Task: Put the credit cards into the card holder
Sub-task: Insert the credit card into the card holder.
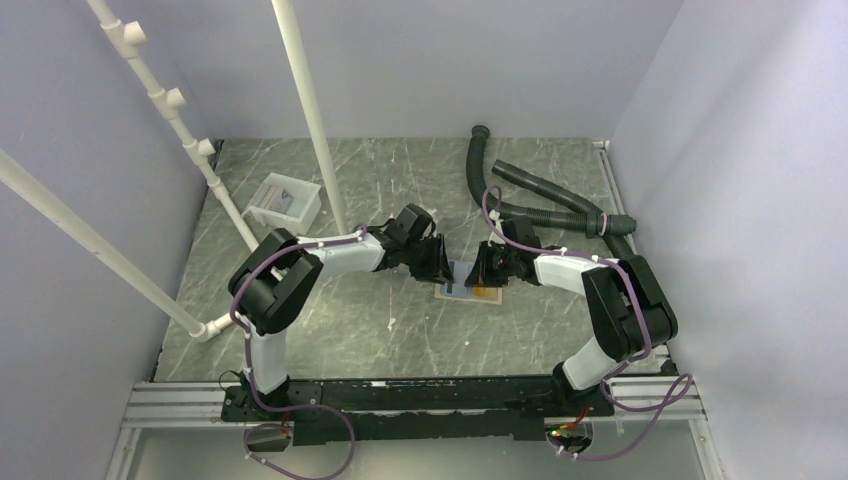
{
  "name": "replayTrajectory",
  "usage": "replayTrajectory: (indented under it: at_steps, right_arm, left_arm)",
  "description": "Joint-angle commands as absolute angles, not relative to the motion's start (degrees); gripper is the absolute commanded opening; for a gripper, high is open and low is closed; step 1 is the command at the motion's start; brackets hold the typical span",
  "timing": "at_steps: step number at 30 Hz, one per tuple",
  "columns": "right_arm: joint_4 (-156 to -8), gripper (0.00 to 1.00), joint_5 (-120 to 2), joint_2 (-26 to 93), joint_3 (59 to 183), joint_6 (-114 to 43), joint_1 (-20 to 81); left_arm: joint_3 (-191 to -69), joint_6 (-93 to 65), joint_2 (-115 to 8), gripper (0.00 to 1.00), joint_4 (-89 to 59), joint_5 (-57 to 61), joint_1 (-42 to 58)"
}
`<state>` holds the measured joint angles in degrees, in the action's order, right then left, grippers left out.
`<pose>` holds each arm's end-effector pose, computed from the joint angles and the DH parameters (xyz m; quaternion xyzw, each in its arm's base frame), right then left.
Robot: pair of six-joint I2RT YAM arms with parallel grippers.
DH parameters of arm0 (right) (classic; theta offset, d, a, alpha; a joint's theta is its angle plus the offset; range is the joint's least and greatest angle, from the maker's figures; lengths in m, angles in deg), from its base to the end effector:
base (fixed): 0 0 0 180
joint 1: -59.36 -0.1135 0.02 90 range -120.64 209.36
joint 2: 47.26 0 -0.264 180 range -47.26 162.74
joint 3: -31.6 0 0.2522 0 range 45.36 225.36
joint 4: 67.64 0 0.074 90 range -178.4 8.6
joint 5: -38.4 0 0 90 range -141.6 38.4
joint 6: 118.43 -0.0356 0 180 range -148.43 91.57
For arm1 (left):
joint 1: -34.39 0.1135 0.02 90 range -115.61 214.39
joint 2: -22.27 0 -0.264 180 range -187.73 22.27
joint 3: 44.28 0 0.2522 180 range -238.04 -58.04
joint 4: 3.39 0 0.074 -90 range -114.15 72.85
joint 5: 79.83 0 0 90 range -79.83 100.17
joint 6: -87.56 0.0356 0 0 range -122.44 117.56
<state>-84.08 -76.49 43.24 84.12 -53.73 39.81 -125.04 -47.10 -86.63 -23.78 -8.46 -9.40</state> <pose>0.2616 0.1088 0.1358 -0.0191 0.9319 0.3035 0.1975 0.2803 -0.2845 0.1636 0.0503 0.9233 -0.3522 0.1448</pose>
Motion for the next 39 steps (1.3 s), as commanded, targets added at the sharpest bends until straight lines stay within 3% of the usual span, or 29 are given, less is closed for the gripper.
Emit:
replayTrajectory:
  at_steps: [1,28,39]
  right_arm:
    - [-83.1,0.02,-74.2,44.7,84.3,-52.8,39.7]
    - [-83.0,0.02,-74.8,44.5,84.1,-52.6,39.7]
    - [-83.2,0.02,-75.0,44.5,84.3,-52.5,39.7]
  left_arm:
    - [-125.9,-47.6,-87.5,0.35,-21.7,-9.9,-9.3]
    - [-124.3,-47.3,-86.0,0.44,-22.1,-7.9,-9.5]
    - [-124.7,-47.0,-86.9,0.37,-19.2,-10.6,-10.0]
